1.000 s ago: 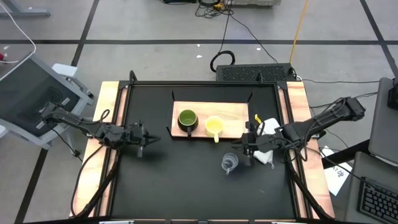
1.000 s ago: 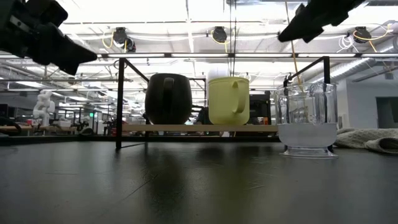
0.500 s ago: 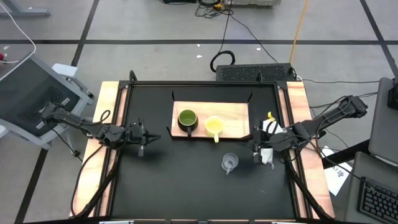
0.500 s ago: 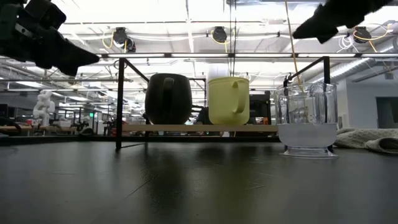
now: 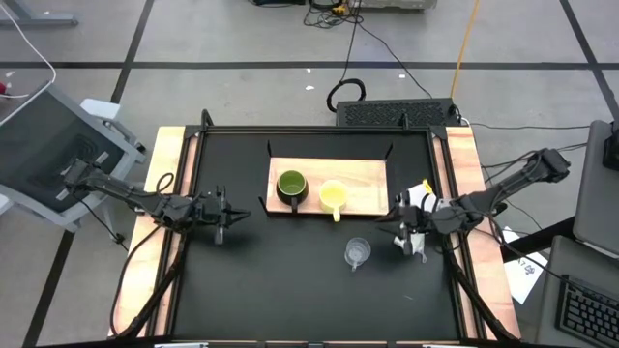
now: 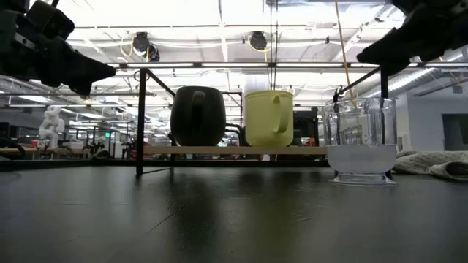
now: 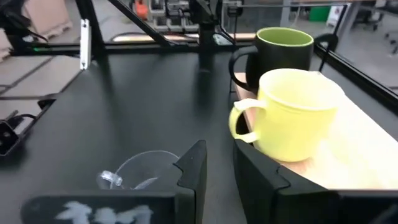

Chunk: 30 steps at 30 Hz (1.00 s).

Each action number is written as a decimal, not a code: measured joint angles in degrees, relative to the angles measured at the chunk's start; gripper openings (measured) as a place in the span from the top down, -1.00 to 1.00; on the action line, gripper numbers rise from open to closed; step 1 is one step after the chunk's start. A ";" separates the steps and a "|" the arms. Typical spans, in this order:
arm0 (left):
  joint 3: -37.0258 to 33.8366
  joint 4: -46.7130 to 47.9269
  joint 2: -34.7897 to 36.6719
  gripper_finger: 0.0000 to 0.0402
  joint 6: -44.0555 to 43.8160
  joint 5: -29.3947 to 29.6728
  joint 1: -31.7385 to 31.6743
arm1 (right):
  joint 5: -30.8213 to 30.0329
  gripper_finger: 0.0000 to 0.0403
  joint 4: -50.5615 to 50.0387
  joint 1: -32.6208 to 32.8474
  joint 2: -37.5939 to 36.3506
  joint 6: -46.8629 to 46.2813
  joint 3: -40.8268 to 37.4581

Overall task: Stack small to large cups/mugs on shelf
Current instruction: Put the transparent mug on the shelf

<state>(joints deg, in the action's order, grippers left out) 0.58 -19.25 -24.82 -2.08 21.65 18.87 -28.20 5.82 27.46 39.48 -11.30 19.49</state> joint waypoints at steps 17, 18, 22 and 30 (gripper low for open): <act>0.00 0.13 -0.02 0.90 0.62 -0.04 -0.02 | 0.14 0.65 3.83 1.17 0.04 3.05 -2.76; 0.00 0.13 -0.02 0.90 0.48 -0.04 -0.02 | 0.14 0.65 4.04 1.17 0.04 3.05 -2.76; 0.00 0.24 -0.02 0.90 0.44 -0.07 -0.04 | 0.14 0.65 5.01 1.17 0.04 3.68 -2.77; 0.00 0.22 -0.02 0.90 0.40 -0.07 -0.03 | 0.14 0.65 6.26 1.17 0.04 5.10 -2.78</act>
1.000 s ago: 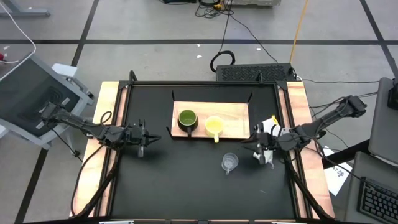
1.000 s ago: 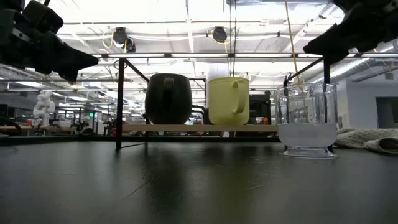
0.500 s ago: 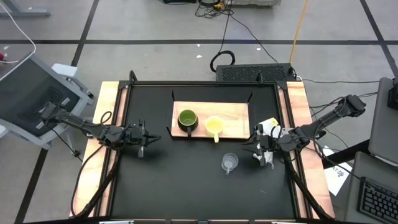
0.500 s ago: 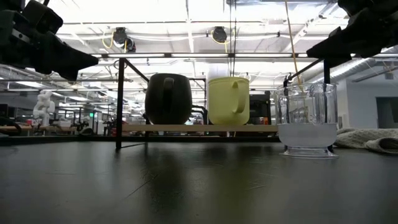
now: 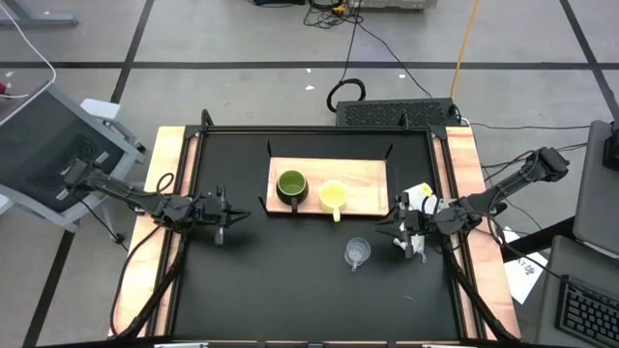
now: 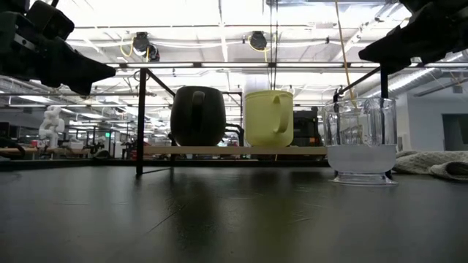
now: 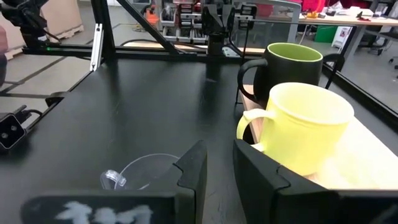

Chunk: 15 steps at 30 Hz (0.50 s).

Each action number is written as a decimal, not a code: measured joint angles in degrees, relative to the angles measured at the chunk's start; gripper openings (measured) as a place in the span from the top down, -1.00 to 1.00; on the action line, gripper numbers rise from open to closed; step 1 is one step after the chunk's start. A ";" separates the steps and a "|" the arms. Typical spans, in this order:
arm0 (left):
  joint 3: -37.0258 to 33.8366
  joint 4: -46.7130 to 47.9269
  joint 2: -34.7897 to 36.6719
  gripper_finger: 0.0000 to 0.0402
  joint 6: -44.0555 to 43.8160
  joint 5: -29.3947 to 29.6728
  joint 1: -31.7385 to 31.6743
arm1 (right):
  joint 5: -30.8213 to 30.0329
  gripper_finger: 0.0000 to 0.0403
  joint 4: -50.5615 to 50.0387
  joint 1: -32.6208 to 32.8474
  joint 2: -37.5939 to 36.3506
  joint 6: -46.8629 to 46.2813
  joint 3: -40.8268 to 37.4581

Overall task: Stack small to large cups/mugs on shelf
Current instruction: Put the transparent mug on the shelf

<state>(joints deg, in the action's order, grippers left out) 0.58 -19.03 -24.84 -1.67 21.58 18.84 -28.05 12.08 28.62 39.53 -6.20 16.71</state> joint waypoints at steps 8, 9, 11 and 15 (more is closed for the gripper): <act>0.00 0.12 0.00 0.90 0.41 -0.01 -0.01 | 0.00 0.65 0.02 0.00 0.00 -0.06 0.00; 0.00 0.24 0.00 0.90 0.51 0.00 -0.01 | 0.00 0.65 0.09 0.00 0.00 -0.11 0.00; 0.00 0.48 0.00 0.90 0.52 0.00 -0.01 | 0.00 0.65 0.14 0.00 0.00 -0.12 0.00; 0.00 0.87 0.00 0.90 0.48 0.00 -0.01 | 0.00 0.65 0.08 0.00 0.00 0.87 0.00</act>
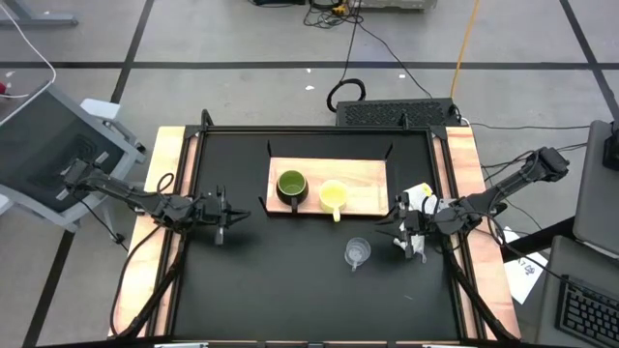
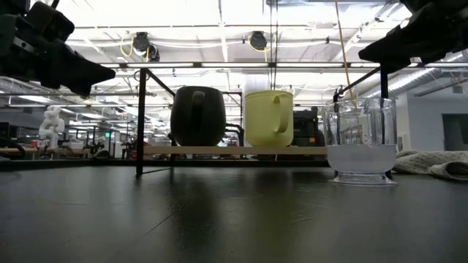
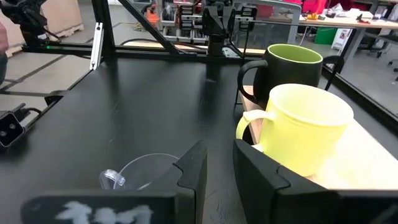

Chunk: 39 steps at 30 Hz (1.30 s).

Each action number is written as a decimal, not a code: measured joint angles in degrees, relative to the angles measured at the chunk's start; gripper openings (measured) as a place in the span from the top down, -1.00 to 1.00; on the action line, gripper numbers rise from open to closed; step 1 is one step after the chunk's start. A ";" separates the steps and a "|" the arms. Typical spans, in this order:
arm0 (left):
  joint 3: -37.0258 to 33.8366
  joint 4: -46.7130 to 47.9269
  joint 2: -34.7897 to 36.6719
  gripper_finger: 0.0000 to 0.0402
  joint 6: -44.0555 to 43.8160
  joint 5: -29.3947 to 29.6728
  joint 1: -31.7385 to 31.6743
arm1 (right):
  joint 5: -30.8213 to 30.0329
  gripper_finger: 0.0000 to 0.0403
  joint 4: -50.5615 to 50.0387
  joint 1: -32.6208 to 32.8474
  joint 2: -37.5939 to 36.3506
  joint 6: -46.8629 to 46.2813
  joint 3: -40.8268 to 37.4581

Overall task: Stack small to large cups/mugs on shelf
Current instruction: Put the transparent mug on the shelf

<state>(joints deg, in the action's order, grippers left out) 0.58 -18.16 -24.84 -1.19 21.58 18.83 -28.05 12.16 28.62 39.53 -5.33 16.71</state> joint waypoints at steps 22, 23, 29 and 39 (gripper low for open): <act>0.02 0.14 0.00 0.90 -0.17 0.00 0.00 | 3.03 0.65 12.21 -0.02 0.00 1.51 -5.02; 0.02 0.14 0.00 0.90 -0.17 0.00 0.00 | 3.50 0.65 12.99 -0.02 0.00 1.59 -5.15; 0.04 0.14 0.00 0.90 -0.40 0.00 0.00 | 7.41 0.65 17.28 0.46 0.02 7.70 -4.83; 0.04 0.11 0.00 0.90 -1.80 -0.01 0.00 | 7.07 0.65 12.94 3.15 1.57 14.50 2.73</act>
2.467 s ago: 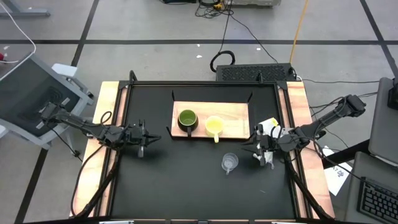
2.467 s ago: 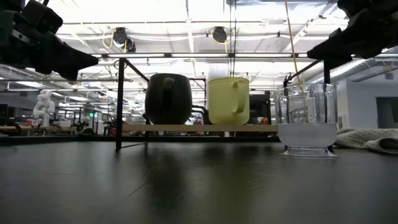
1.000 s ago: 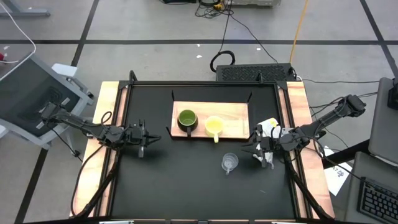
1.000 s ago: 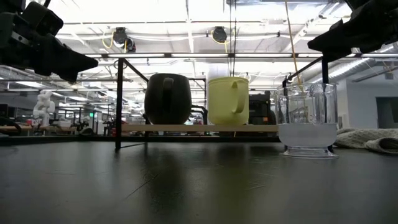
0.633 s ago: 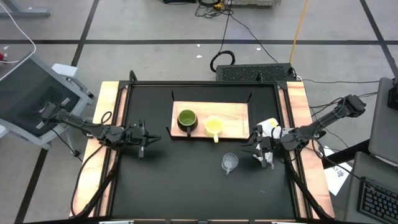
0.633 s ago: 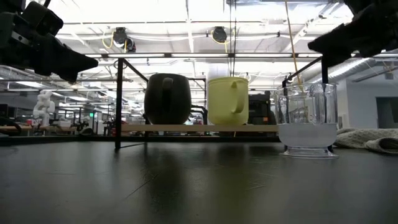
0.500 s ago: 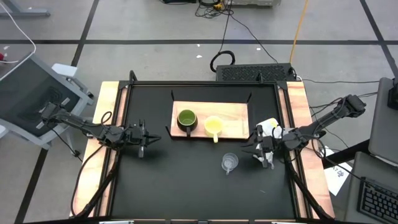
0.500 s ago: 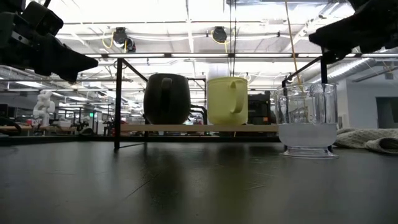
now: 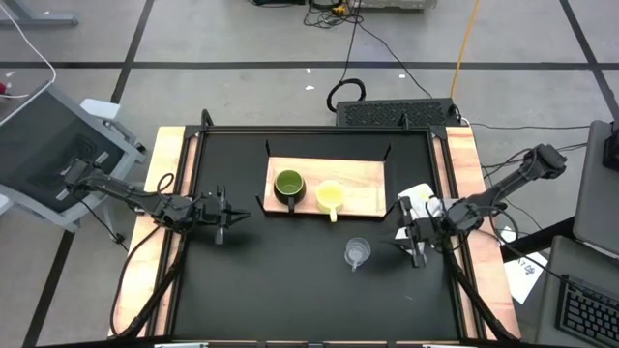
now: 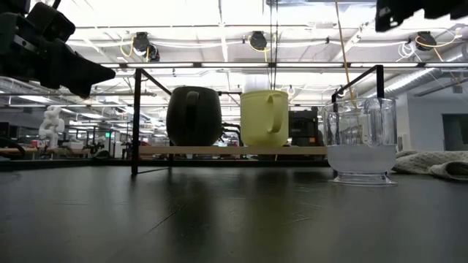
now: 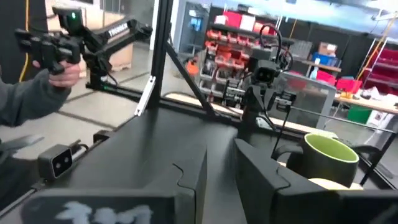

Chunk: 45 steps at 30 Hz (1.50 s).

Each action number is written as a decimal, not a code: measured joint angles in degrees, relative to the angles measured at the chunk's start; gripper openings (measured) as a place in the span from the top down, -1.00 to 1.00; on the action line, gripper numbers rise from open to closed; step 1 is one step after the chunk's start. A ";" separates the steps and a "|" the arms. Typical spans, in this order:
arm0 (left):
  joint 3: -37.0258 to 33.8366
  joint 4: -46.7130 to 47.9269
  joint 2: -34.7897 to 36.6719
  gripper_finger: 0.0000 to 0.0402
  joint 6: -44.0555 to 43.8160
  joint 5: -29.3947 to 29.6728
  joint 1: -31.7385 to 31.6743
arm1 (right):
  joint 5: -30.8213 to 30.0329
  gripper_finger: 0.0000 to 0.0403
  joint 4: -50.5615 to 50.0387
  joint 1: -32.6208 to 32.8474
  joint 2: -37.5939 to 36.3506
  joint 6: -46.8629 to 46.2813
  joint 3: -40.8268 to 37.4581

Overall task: Stack small to large cups/mugs on shelf
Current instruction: Put the transparent mug on the shelf

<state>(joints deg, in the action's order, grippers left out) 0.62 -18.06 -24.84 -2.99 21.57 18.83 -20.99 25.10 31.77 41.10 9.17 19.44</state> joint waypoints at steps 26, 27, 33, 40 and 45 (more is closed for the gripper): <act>0.00 -0.23 0.00 0.90 -0.08 0.01 0.00 | 1.16 0.45 -58.34 -8.03 30.32 -20.33 45.75; 0.00 -0.23 0.01 0.90 -0.08 0.00 0.00 | 1.77 0.41 -59.09 -8.34 30.68 -21.41 46.20; 0.00 -0.10 0.02 0.90 -0.07 -0.01 0.00 | 6.34 0.20 -61.47 -10.62 31.99 -26.49 47.02; 0.00 -0.03 0.02 0.90 -0.06 -0.01 0.00 | 9.61 0.25 -64.77 -13.68 32.00 -31.63 47.04; 0.00 -0.01 0.02 0.90 -0.06 -0.01 0.00 | 11.35 0.30 -68.68 -15.93 33.00 -33.84 47.04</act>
<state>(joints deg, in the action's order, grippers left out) 0.62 -18.06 -24.82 -3.05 21.56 18.83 -9.64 -43.57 15.84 74.09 -24.67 66.48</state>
